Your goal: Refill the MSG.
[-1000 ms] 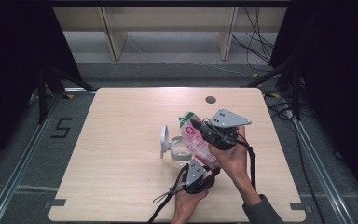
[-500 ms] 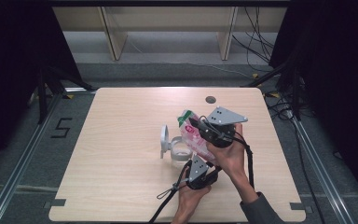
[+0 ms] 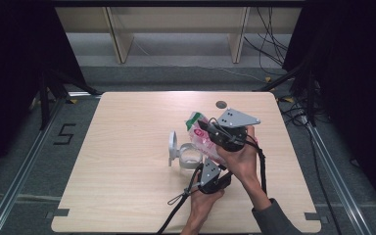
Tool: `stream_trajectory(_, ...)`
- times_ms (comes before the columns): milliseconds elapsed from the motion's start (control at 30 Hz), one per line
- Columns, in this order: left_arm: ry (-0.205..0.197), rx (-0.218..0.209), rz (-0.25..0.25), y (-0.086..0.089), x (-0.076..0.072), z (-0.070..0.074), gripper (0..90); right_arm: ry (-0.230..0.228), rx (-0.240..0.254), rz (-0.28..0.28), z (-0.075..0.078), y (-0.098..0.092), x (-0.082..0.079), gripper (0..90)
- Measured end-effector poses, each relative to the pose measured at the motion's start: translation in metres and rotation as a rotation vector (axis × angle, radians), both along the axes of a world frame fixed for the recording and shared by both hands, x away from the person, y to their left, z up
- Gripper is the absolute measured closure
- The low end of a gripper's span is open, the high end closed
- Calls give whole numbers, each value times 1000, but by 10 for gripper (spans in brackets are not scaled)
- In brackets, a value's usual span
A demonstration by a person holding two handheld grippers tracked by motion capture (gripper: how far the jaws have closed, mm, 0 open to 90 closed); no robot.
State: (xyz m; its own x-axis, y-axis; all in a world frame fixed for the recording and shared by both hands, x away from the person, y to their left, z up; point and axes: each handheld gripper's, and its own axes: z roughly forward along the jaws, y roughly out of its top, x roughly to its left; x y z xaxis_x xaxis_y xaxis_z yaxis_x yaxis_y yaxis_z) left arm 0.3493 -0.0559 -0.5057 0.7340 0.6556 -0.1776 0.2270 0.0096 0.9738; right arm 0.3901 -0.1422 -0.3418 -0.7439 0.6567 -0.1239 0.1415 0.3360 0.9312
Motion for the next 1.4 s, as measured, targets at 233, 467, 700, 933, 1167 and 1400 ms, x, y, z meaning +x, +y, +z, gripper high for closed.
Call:
stream_trajectory(233, 2, 7, 1, 3, 0, -3, 731, -1, -1, 21, -4, 5, 2, 900)
stream_trajectory(467, 10, 0, -4, 1, 0, -6, 731, -1, -32, -8, -8, 9, 4, 900)
stream_trajectory(700, 9, 6, -16, -2, -2, -8, 734, 27, -51, -6, -14, 12, 7, 900)
stream_trajectory(933, 12, 4, -24, -4, -3, -9, 737, 38, -73, -1, -18, 14, 10, 900)
stream_trajectory(1167, 19, 19, -18, -4, -4, -10, 738, 44, -85, 2, -21, 16, 12, 900)
stream_trajectory(1400, 7, 15, -47, -4, -4, -10, 738, 41, -115, -3, -24, 20, 11, 900)
